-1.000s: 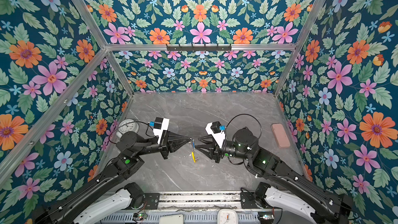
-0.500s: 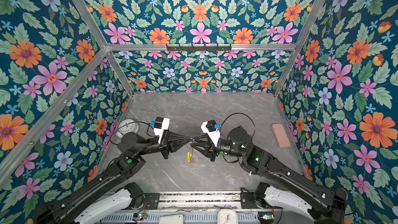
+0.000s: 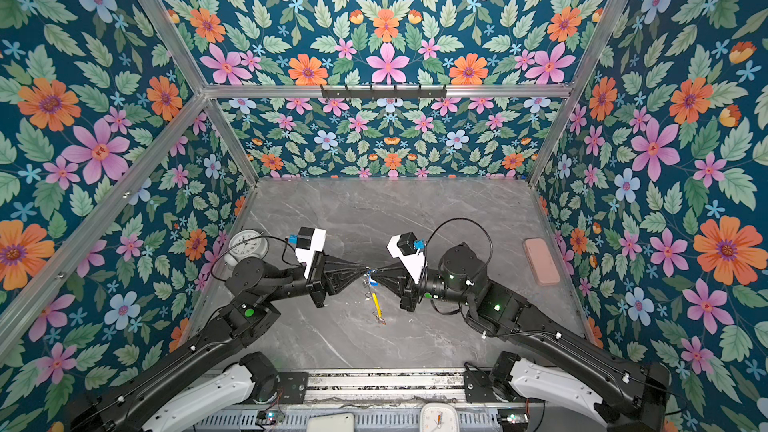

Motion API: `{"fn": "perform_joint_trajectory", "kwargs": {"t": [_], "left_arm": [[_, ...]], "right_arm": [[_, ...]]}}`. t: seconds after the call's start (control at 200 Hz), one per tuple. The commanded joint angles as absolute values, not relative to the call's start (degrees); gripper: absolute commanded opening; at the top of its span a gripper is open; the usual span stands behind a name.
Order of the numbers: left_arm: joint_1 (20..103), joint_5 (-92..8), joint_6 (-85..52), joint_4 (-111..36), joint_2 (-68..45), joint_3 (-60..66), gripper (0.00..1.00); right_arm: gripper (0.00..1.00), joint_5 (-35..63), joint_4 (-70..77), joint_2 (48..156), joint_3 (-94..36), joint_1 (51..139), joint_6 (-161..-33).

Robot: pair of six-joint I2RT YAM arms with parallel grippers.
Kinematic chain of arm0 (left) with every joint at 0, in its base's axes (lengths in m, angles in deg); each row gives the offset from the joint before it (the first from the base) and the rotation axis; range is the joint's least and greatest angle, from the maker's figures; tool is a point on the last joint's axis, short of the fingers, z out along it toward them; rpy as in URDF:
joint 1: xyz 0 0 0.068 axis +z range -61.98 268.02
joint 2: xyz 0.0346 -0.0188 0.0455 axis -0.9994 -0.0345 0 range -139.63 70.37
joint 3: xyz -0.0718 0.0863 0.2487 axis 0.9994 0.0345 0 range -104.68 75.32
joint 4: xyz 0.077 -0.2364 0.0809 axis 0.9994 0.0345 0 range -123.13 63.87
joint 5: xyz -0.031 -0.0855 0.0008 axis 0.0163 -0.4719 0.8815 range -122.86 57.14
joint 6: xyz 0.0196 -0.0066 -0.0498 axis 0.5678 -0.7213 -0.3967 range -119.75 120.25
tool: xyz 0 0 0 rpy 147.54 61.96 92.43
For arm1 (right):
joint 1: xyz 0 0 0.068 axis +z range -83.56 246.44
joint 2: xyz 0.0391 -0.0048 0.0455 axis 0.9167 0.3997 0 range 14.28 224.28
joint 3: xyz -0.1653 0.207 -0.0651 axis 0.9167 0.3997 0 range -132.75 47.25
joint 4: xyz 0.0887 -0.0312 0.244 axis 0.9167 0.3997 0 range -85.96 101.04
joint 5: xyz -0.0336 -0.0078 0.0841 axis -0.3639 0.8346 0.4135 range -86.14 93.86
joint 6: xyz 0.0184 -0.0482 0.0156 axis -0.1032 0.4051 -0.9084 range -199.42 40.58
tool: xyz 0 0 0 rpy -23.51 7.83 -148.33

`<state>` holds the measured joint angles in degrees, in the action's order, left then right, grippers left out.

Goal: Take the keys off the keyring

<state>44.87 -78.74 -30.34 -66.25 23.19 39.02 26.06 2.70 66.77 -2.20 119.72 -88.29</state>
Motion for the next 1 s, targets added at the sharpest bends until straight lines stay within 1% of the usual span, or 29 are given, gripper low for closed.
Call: {"fn": "perform_joint_trajectory", "kwargs": {"t": [0.0, 0.335, 0.665, 0.995], "left_arm": [[44.9, -77.2, -31.2, -70.3, 23.7, 39.3, 0.00], [45.0, -76.4, -32.6, -72.2, 23.0, 39.7, 0.00], [45.0, -76.9, -32.4, -71.8, 21.8, 39.0, 0.00], [44.9, -78.6, -32.4, -71.5, 21.1, 38.6, 0.00]], "right_arm": [[0.00, 25.7, 3.0, 66.7, -2.3, 120.2, -87.1], [0.00, 25.3, 5.4, 66.5, -2.1, 121.3, -85.0], [0.00, 26.2, 13.8, 68.5, -5.1, 123.6, -79.5], [0.00, 29.8, 23.3, 72.2, -10.2, 123.8, -75.7]]}}
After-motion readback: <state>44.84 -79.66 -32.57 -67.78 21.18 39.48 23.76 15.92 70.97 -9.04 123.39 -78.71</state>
